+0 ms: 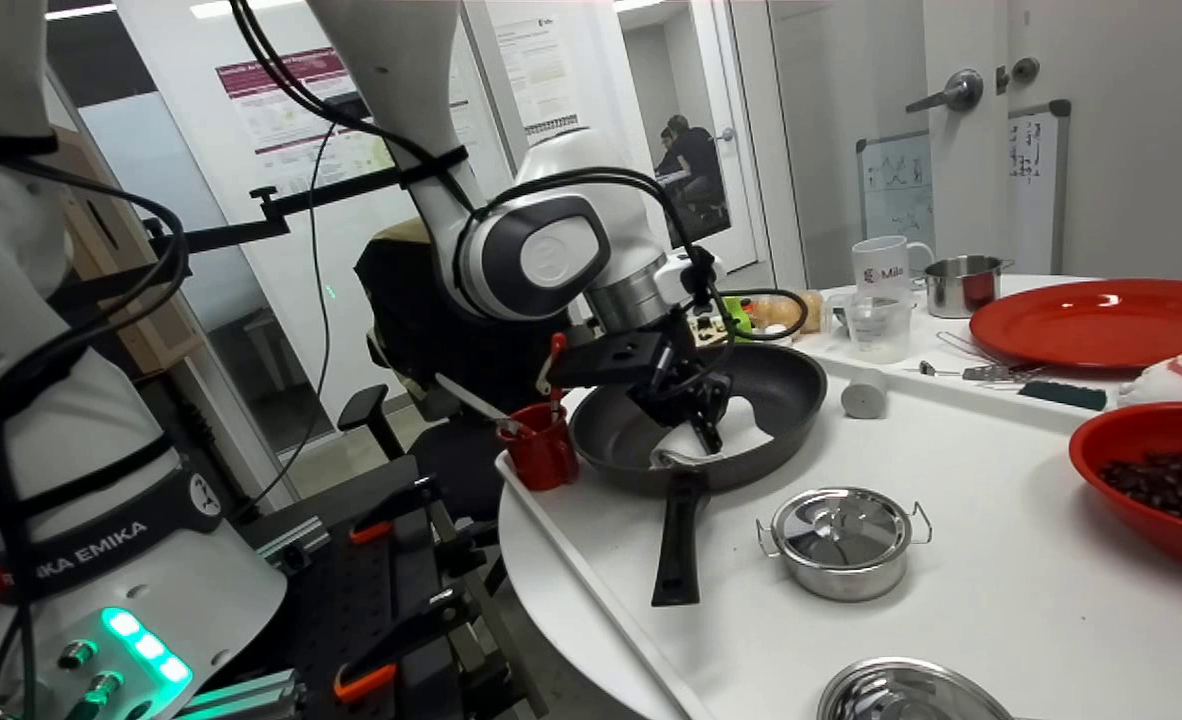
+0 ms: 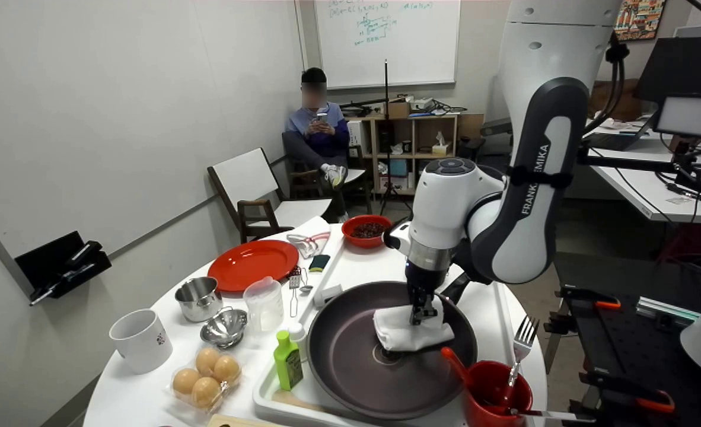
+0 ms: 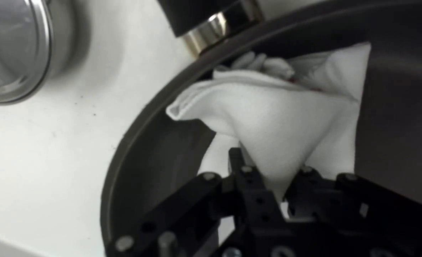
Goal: Wipe the pan with the white towel
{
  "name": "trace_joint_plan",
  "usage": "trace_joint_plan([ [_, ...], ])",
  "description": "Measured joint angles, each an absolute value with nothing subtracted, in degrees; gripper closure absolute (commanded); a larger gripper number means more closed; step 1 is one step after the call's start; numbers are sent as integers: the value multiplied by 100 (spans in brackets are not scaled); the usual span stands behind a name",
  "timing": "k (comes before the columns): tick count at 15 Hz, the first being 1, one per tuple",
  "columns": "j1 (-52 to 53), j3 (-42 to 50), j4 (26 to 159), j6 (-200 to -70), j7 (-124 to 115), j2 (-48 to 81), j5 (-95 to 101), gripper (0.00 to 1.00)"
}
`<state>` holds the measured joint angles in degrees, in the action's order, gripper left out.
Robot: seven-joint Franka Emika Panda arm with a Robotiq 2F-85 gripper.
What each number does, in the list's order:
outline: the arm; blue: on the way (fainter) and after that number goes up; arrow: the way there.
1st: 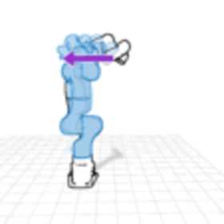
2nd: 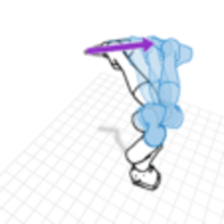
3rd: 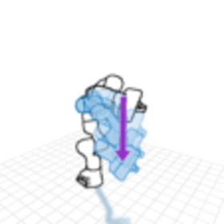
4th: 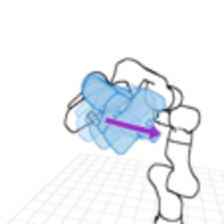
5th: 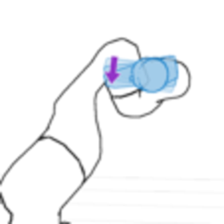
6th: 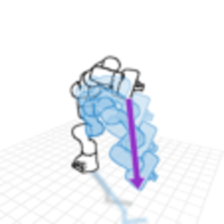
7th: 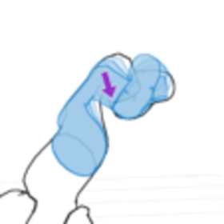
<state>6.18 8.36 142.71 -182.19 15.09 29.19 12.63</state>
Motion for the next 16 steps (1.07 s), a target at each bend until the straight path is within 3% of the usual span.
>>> trace_joint_plan([
  [16, 689, -38, 15020, -18205, 1710, 2527, 1508, 92],
])
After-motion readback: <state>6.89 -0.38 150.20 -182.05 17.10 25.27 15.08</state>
